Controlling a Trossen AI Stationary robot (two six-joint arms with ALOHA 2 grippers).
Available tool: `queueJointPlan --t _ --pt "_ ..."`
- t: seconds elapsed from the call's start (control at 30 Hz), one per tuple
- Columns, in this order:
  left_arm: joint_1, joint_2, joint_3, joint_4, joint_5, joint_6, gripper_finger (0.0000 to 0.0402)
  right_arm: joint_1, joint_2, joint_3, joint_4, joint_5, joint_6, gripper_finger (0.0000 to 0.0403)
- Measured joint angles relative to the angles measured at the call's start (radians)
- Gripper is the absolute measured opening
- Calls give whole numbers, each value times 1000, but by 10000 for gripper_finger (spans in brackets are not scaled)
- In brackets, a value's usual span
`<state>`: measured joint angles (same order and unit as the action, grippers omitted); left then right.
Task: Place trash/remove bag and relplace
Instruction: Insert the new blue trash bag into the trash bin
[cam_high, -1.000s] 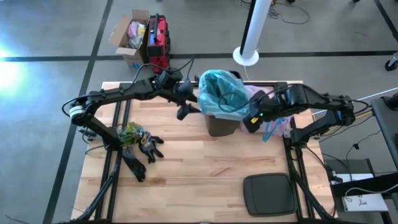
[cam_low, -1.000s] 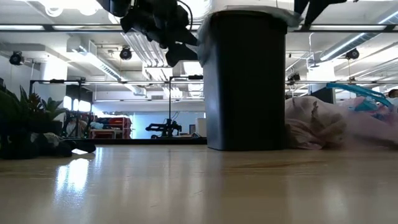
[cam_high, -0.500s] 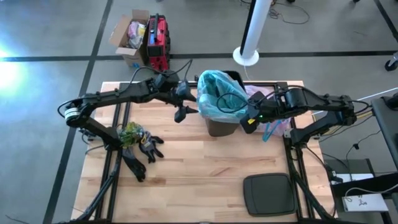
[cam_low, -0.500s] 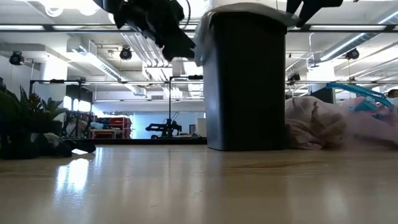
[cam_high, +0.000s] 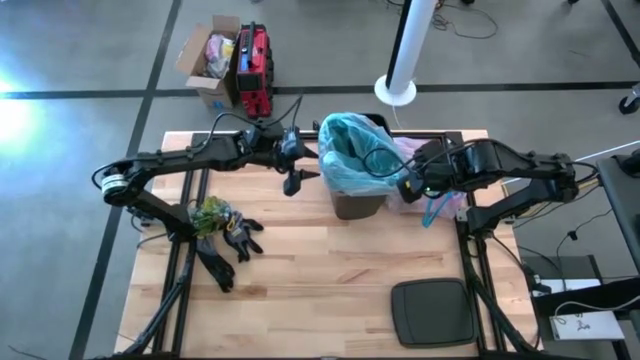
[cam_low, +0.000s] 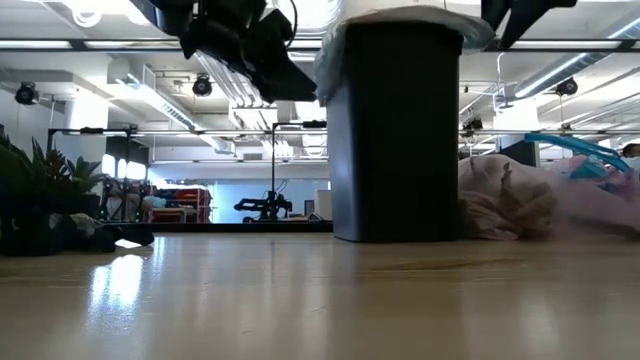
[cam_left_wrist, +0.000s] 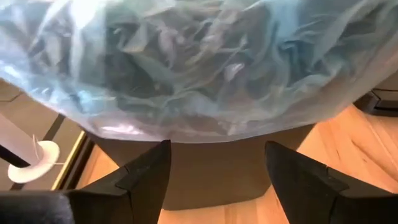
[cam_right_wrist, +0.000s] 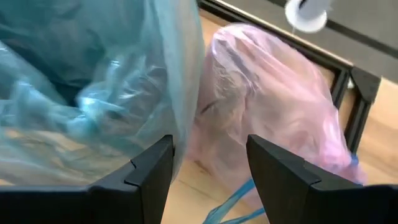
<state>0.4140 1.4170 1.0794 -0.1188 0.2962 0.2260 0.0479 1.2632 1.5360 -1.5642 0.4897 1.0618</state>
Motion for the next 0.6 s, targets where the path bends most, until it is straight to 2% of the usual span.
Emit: queueJointPlan --t 0.3,0.5,0.6 --pt "13 -10 7 19 -82 -2 228 0 -30 -148 149 -105 17 190" --pt "45 -66 35 -19 -88 15 219 0 -46 -75 153 -125 -61 190" --pt "74 -80 35 -26 -89 45 216 0 -57 -12 127 -61 -90 190"
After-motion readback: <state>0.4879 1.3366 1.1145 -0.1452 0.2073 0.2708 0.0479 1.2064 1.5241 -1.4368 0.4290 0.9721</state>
